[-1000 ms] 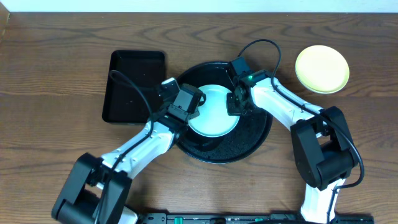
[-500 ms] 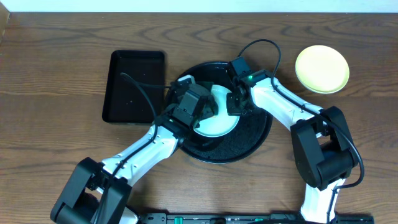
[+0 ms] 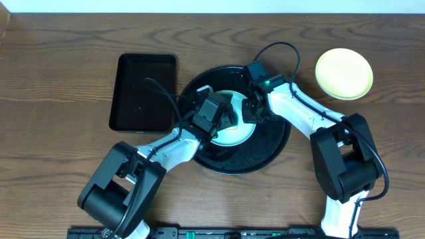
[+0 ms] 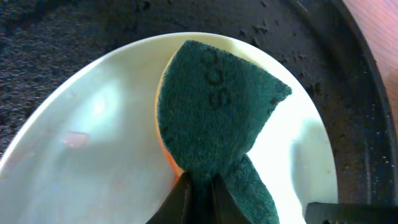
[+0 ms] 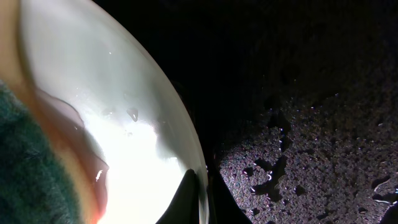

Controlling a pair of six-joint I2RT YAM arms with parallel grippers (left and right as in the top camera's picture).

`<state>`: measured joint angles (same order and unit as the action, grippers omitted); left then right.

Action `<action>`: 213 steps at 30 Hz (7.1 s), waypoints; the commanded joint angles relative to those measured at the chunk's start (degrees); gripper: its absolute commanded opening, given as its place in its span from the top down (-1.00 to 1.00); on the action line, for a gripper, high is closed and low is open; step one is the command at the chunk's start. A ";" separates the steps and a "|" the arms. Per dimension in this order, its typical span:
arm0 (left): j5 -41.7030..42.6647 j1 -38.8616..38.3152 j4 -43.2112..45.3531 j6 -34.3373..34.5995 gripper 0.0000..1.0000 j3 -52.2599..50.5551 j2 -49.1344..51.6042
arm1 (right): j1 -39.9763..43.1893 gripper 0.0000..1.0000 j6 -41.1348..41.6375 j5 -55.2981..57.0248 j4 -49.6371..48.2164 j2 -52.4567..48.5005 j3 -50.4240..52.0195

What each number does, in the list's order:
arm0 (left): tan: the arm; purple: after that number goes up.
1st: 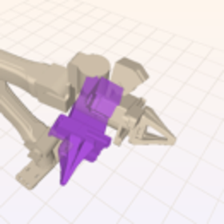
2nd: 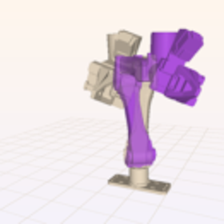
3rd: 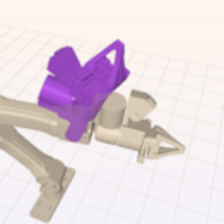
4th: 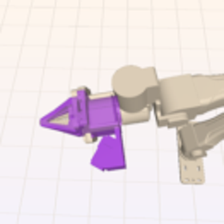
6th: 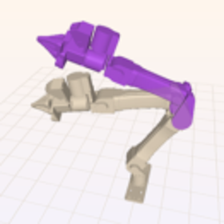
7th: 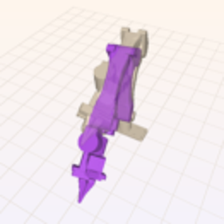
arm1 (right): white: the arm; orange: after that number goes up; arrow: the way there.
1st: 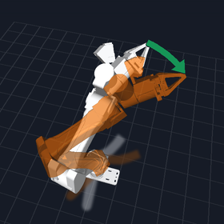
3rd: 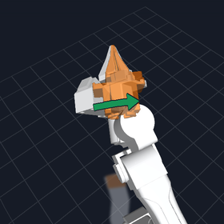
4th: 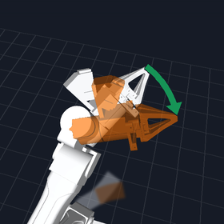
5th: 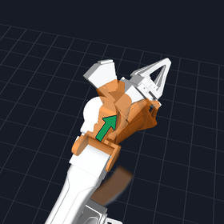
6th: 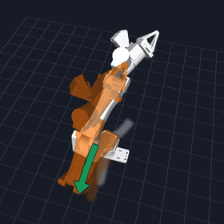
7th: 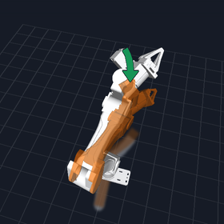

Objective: Clean dirty plates on tray and stack at the side

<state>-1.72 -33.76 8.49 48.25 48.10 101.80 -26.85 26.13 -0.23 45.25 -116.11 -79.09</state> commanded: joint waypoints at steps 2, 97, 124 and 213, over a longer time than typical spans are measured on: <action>-4.33 -0.17 -4.13 0.26 0.85 -0.63 2.21 | 0.13 0.97 -0.48 1.92 0.90 -1.92 0.44; -16.94 2.47 -27.71 -3.43 0.85 -0.46 -24.44 | -16.46 0.98 -40.68 68.39 -3.50 21.73 -8.57; -16.94 2.47 -27.78 -3.43 0.85 -0.52 -24.44 | -8.20 0.98 -24.06 46.60 -2.86 21.73 -8.55; 8.90 35.78 -3.91 -17.99 -0.30 -0.50 -15.43 | -0.31 -0.49 -11.04 -5.05 4.55 26.21 -7.13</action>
<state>6.42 1.83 6.02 29.65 47.97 91.77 -26.87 15.84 -7.55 49.21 -95.00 -86.06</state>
